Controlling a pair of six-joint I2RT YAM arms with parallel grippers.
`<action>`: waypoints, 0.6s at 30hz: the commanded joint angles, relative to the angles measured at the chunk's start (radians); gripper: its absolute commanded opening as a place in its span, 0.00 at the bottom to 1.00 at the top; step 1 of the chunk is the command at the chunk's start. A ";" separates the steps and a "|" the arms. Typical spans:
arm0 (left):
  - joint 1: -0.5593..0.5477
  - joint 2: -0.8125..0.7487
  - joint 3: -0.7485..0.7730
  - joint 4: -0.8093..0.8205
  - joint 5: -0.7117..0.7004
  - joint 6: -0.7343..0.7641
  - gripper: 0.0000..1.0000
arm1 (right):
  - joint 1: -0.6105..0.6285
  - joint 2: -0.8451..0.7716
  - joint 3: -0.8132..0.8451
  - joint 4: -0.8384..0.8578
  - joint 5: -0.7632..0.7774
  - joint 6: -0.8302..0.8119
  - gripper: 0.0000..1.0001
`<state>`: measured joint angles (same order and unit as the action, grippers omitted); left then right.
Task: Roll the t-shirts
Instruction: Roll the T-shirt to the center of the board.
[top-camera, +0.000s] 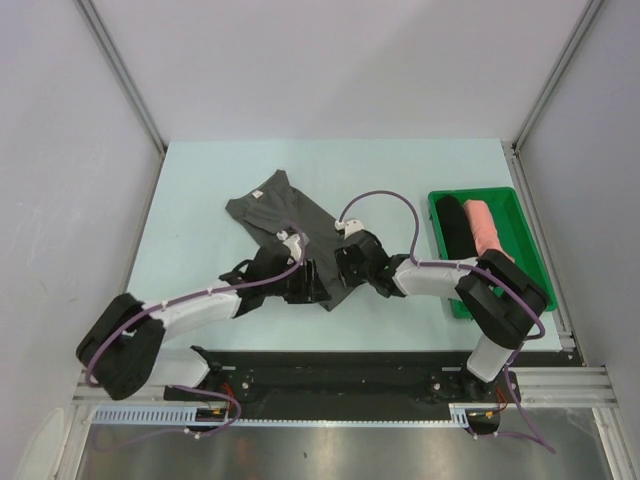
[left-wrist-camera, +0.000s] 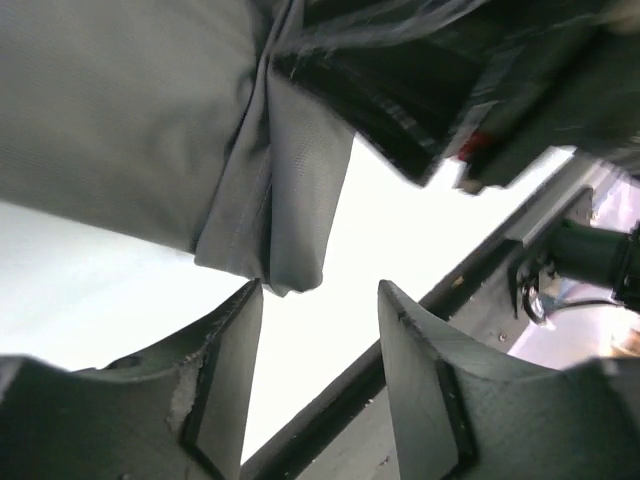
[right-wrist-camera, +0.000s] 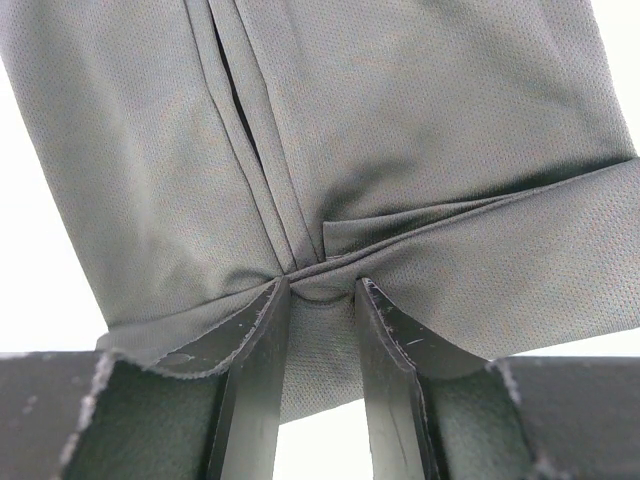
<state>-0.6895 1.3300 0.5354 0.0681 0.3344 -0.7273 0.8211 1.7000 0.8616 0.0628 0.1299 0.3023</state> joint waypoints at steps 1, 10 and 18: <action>-0.051 -0.107 0.122 -0.214 -0.209 0.123 0.56 | 0.000 0.027 0.030 -0.044 -0.009 0.003 0.37; -0.183 -0.017 0.219 -0.248 -0.426 0.186 0.42 | -0.031 0.023 0.034 -0.058 -0.070 0.021 0.37; -0.206 0.072 0.173 -0.182 -0.465 0.172 0.27 | -0.056 0.009 0.034 -0.060 -0.102 0.034 0.36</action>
<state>-0.8883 1.3750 0.7216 -0.1589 -0.0811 -0.5655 0.7750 1.7031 0.8776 0.0349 0.0418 0.3260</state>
